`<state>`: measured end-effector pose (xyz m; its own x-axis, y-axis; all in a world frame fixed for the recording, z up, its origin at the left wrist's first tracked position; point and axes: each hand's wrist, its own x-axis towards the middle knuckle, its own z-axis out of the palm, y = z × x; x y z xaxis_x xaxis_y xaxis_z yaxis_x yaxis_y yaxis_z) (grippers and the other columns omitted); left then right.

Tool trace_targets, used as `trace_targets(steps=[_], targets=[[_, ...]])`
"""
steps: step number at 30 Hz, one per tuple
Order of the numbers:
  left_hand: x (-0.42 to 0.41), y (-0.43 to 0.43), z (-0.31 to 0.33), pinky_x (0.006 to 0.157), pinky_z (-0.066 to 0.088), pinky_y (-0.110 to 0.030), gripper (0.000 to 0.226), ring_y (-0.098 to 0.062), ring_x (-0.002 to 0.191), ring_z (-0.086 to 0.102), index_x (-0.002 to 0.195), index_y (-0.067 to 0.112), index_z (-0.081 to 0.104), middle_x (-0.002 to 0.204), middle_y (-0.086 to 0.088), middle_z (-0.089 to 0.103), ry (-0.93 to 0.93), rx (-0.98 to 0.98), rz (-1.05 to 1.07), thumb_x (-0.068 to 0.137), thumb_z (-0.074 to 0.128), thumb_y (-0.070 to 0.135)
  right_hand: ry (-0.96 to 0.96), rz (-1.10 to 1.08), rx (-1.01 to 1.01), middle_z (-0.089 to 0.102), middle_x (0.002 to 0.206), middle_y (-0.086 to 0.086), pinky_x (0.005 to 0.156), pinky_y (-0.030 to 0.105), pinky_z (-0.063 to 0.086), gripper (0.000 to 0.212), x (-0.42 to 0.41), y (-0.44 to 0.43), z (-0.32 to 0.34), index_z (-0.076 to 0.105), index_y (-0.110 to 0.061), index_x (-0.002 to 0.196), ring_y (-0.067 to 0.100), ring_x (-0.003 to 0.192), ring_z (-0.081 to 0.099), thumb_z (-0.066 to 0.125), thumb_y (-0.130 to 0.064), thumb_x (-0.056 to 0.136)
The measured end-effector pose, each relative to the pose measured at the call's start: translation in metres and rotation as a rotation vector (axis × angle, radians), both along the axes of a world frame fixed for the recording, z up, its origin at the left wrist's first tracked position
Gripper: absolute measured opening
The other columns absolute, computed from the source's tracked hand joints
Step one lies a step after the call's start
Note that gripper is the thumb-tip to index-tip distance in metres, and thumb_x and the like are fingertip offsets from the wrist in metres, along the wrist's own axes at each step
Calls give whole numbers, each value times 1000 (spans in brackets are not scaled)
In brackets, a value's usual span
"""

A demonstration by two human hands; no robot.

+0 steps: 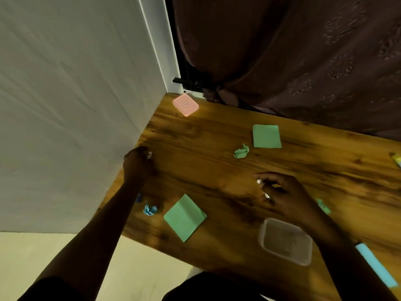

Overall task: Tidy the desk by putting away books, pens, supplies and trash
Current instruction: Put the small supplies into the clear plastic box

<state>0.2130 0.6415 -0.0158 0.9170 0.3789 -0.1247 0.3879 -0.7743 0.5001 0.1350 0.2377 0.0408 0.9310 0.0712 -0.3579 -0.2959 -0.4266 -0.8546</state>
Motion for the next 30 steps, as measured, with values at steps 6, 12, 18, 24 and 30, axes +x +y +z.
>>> trace_targets(steps=[6, 12, 18, 24, 30], targets=[[-7, -34, 8, 96, 47, -39, 39, -42, 111, 65, 128, 5, 67, 120, -23, 70, -69, -28, -126, 89, 71, 8, -45, -147, -1, 77, 93, -13, 72, 22, 54, 19, -28, -15, 15, 74, -31, 98, -2, 88, 71, 84, -28, 82], [-54, -117, 40, 85, 55, -38, 22, -21, 92, 69, 116, 21, 71, 101, -4, 73, 19, -320, -253, 93, 71, 22, -49, -231, -28, 77, 85, -8, 70, 17, 53, 23, -63, -38, 20, 72, -19, 88, 0, 81, 71, 91, -21, 74], [-120, -206, 57, 82, 57, -25, 33, -4, 87, 72, 108, 26, 75, 93, 7, 77, 44, -562, -434, 82, 78, 7, -41, -180, 16, 79, 90, -10, 74, 14, 55, 23, -97, -53, 17, 80, -20, 97, 0, 85, 73, 88, -15, 77], [-154, -244, 46, 78, 57, -20, 32, 2, 82, 72, 92, 37, 73, 85, 19, 75, 65, -582, -485, 78, 81, 10, -52, -27, -264, 73, 106, -14, 79, 11, 51, 40, -111, -46, -7, 72, -24, 116, -1, 95, 68, 86, -32, 80], [-159, -247, 40, 85, 61, -39, 35, -1, 84, 73, 107, 35, 75, 91, 16, 76, 78, -583, -473, 79, 81, 13, -34, 61, -503, 74, 106, -3, 87, 40, 58, 31, -103, -15, -36, 70, -21, 105, 19, 101, 69, 79, -37, 81]])
